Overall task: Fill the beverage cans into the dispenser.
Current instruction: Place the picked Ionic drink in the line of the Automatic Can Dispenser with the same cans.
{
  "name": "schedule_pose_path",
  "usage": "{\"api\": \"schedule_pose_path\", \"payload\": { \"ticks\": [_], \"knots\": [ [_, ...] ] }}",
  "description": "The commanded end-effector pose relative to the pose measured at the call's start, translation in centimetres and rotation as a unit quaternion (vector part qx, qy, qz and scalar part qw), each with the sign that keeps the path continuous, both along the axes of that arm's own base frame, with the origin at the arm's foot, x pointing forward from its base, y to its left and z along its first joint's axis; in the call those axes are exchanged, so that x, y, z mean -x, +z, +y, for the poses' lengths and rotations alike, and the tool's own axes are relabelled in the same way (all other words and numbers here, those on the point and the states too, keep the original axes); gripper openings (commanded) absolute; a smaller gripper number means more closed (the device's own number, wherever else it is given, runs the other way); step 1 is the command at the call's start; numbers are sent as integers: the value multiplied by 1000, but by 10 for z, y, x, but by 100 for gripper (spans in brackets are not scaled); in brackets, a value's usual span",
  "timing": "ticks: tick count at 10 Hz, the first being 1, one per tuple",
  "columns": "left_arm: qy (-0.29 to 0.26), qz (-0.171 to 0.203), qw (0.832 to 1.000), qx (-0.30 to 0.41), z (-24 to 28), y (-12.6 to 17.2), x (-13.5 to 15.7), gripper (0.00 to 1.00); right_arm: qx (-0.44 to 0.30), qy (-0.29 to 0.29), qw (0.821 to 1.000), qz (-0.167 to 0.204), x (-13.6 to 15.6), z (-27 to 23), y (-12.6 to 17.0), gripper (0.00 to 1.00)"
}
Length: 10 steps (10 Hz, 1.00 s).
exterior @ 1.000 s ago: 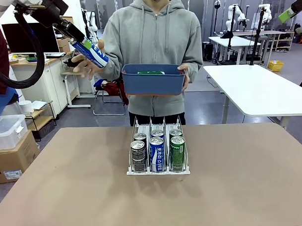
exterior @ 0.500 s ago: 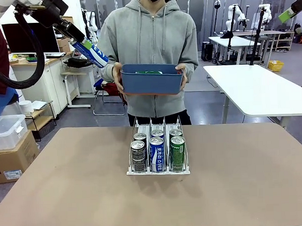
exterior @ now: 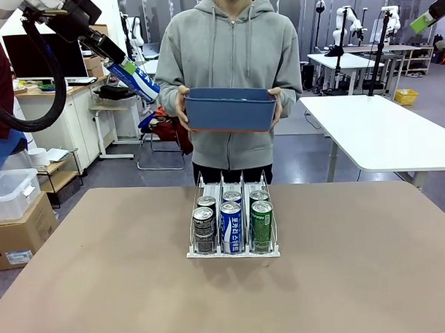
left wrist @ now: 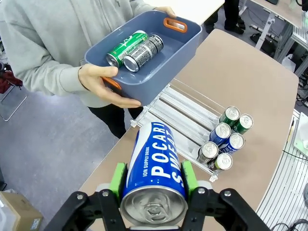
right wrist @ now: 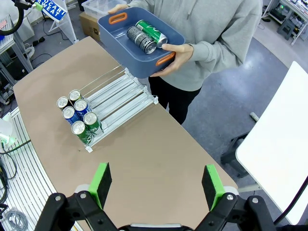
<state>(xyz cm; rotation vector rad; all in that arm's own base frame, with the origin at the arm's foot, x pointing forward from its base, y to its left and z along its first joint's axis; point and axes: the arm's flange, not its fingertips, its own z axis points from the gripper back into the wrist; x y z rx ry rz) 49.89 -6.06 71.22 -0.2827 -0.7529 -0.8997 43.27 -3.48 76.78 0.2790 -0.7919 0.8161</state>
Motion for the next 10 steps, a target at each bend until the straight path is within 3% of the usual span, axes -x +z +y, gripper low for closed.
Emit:
{"api": "schedule_pose_path", "payload": {
  "ticks": [1, 3, 8, 10],
  "knots": [
    [0, 0, 1000, 0, 0, 0, 0, 57, 0, -1, 1000, 0, 0, -1, 0, 100],
    [-31, -7, 998, -58, -5, -21, 36, 57, 0, -1, 1000, 0, 0, -1, 0, 100],
    [-84, -84, 983, -141, -9, -56, 140, 57, 0, -1, 1000, 0, 0, -1, 0, 100],
    [-85, -78, 983, -143, -19, -66, 169, 57, 0, -1, 1000, 0, 0, -1, 0, 100]
  ]
}}
